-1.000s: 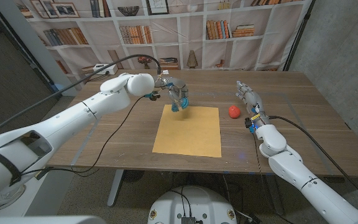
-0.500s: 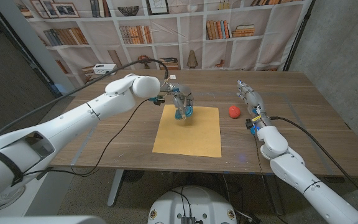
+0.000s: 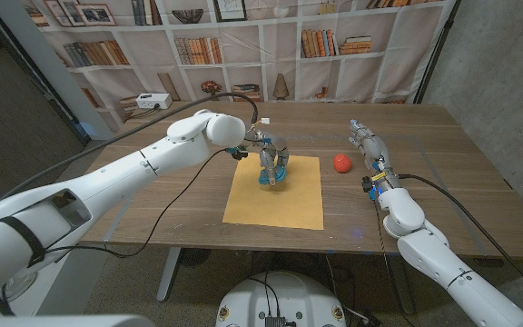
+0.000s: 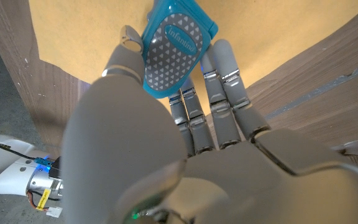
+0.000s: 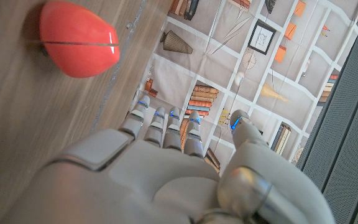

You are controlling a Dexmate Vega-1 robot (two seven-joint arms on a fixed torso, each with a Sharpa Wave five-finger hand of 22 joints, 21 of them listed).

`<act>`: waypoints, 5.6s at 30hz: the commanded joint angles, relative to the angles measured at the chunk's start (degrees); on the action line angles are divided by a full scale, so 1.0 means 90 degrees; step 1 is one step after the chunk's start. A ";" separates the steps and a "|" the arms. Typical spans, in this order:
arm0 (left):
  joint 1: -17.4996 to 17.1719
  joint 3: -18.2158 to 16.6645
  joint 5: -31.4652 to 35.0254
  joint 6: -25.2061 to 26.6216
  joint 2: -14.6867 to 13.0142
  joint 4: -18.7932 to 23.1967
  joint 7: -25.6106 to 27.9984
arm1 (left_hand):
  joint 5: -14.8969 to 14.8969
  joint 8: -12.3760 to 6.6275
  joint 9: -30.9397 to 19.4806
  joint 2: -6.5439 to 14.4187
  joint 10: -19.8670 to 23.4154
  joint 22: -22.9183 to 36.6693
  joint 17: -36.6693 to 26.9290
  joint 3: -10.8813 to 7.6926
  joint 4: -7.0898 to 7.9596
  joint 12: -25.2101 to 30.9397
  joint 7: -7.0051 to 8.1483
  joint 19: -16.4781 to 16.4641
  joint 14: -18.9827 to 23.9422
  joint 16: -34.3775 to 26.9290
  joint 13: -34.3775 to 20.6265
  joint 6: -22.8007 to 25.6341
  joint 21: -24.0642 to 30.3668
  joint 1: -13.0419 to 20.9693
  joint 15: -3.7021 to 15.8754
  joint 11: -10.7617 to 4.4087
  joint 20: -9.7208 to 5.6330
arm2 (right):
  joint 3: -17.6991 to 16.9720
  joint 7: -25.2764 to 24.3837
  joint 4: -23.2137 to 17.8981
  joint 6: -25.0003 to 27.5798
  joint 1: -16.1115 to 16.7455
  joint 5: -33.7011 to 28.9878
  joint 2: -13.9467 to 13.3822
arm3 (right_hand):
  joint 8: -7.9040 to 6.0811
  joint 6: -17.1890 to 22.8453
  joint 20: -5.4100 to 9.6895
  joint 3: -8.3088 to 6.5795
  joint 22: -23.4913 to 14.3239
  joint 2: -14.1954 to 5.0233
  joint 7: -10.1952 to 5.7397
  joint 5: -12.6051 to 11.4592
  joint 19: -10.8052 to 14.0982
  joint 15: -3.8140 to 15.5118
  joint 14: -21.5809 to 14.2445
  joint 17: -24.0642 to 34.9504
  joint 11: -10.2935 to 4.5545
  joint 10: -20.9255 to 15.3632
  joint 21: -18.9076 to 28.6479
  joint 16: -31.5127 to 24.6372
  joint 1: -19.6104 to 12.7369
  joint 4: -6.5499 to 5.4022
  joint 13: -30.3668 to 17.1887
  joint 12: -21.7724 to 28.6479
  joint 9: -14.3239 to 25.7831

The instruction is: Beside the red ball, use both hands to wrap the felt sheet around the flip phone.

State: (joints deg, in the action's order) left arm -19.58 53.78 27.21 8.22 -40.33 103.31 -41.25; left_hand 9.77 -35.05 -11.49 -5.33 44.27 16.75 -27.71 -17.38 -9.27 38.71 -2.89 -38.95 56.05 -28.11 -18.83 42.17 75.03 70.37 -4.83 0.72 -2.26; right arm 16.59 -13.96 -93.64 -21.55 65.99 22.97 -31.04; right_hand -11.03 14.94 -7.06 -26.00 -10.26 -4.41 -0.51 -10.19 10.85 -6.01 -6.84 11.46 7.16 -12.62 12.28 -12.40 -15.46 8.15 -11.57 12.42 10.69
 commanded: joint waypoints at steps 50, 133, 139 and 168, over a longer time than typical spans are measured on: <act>0.0762 0.1112 0.2573 0.0552 0.0772 -0.0335 -0.1459 | 0.0157 0.1525 -0.0038 0.0695 -0.1572 -0.0692 -0.0983 0.0655 0.0766 -0.1050 0.0682 0.1873 -0.0836 0.1912 -0.1243 -0.1433 0.0047 -0.1245 0.1548 -0.0489 0.0290 | -0.0027 0.0452 0.0726 -0.0181 -0.0377 0.0333 0.0085 | -0.0013 0.0045 -0.0096 0.0045 -0.0025 0.0003 -0.0027 -0.0045 0.0045 -0.0016 -0.0080 0.0004 -0.0015 -0.0053 -0.0008 0.0003 -0.0002 0.0014 -0.0024 -0.0035 0.0013; -0.0893 0.0075 0.7000 0.3005 0.1356 -0.1236 -0.1434 | 0.0226 0.2347 -0.0058 0.0483 -0.1184 -0.0726 0.0731 0.0838 0.0757 -0.1550 0.0145 0.1174 -0.0936 0.1534 -0.0191 -0.1565 -0.0925 -0.2832 0.1455 -0.0233 0.0268 | 0.0210 0.0595 0.0897 -0.0130 -0.0742 0.0293 0.0125 | -0.0017 0.0088 -0.0113 0.0110 -0.0027 -0.0004 -0.0025 -0.0049 0.0064 -0.0024 -0.0129 0.0009 0.0011 -0.0112 -0.0019 0.0015 0.0081 -0.0009 -0.0026 -0.0040 0.0014; -0.0739 0.0138 0.6581 0.3034 0.1438 -0.1554 -0.1287 | 0.0216 0.2500 -0.0050 0.0559 -0.1456 -0.0720 0.0970 0.0730 0.0650 -0.1890 0.0076 0.1250 -0.1420 0.1754 -0.0027 -0.1886 -0.1026 -0.2698 0.1157 -0.0106 0.0319 | 0.0209 0.0594 0.0911 -0.0109 -0.0772 0.0288 0.0122 | -0.0017 0.0092 -0.0118 0.0110 -0.0027 0.0002 -0.0023 -0.0051 0.0064 -0.0029 -0.0133 0.0007 0.0007 -0.0119 -0.0020 0.0018 0.0085 -0.0006 -0.0026 -0.0039 0.0014; -0.0224 0.0939 0.4972 0.3196 0.1301 -0.1887 0.0200 | 0.0016 0.1531 -0.0077 0.1123 0.0624 -0.0667 0.1543 -0.0200 0.0116 -0.2080 0.0664 0.1034 -0.0464 0.1129 0.0274 0.0643 -0.1143 -0.1956 0.1811 -0.1080 0.0108 | 0.0181 0.0524 0.1123 -0.0068 -0.0884 0.0290 0.0140 | -0.0023 0.0114 -0.0118 0.0111 -0.0027 0.0012 -0.0019 -0.0057 0.0071 -0.0033 -0.0151 0.0005 0.0011 -0.0122 -0.0021 0.0026 0.0118 -0.0012 -0.0026 -0.0045 0.0014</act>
State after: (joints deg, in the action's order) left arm -22.31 60.37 75.83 35.49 -27.52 85.43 -43.21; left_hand 10.27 -22.02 -12.15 6.63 50.94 10.55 -13.31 -20.08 -8.64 20.95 3.19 -29.48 52.34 -17.70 -15.88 50.00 64.28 53.82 7.17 -8.97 -1.54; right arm 18.33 -9.26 -84.25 -22.18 58.29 25.31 -29.86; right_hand -11.03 15.15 -7.67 -25.08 -10.26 -4.41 -0.71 -10.42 11.47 -6.33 -7.56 11.48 7.35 -13.22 12.33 -12.40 -14.53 8.13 -11.57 12.09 10.69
